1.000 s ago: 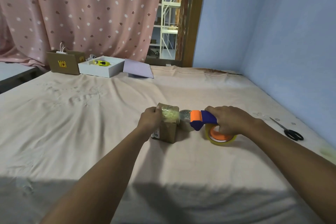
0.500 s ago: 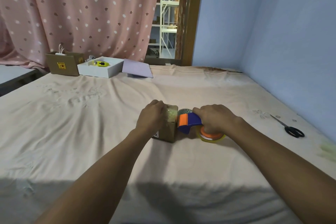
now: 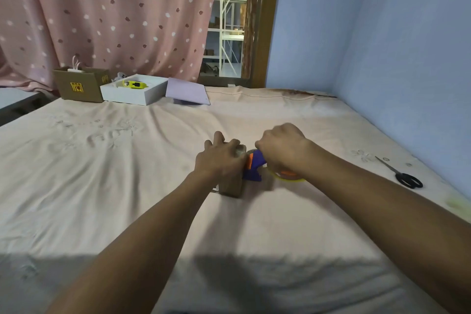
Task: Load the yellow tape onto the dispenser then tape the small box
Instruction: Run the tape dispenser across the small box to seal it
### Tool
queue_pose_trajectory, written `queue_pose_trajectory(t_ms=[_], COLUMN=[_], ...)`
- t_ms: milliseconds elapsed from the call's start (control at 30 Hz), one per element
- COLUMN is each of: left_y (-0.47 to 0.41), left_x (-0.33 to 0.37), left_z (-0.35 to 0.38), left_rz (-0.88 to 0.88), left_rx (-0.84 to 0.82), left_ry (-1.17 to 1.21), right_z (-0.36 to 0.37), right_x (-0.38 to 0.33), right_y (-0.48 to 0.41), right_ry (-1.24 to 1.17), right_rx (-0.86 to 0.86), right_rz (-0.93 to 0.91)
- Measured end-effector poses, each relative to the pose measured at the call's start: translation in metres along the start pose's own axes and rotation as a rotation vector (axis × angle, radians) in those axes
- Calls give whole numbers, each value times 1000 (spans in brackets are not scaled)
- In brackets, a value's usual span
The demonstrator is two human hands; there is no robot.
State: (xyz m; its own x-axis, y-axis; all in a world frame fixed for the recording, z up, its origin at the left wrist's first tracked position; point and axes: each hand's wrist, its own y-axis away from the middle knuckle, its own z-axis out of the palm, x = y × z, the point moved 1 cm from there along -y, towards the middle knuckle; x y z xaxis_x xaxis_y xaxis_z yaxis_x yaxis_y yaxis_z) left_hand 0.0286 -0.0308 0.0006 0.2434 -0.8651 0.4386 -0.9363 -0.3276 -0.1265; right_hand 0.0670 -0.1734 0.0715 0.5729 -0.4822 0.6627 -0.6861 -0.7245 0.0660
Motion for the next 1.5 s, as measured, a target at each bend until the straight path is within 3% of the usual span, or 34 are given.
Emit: queue_pose_trajectory(t_ms=[100, 600, 833, 1233, 1367, 1500], left_y=[1, -3, -4, -3, -1, 1], left_x=[1, 4, 5, 3, 4, 6], left_z=[-2, -8, -5, -7, -5, -4], left_rz=[-11, -36, -25, -31, -62, -69], left_rx=[-16, -24, 19, 12, 45, 50], left_ry=[-2, 67, 90, 95, 115, 103], right_z=[-19, -46, -40, -50, -28, 7], right_x=[-5, -12, -7, -14, -2, 4], right_y=[-6, -35, -24, -36, -18, 2], right_ry=[101, 170, 162, 150, 69, -134], right_rx=[-47, -303, -239, -315, -128, -54], right_rz=[1, -19, -37, -77, -83, -24])
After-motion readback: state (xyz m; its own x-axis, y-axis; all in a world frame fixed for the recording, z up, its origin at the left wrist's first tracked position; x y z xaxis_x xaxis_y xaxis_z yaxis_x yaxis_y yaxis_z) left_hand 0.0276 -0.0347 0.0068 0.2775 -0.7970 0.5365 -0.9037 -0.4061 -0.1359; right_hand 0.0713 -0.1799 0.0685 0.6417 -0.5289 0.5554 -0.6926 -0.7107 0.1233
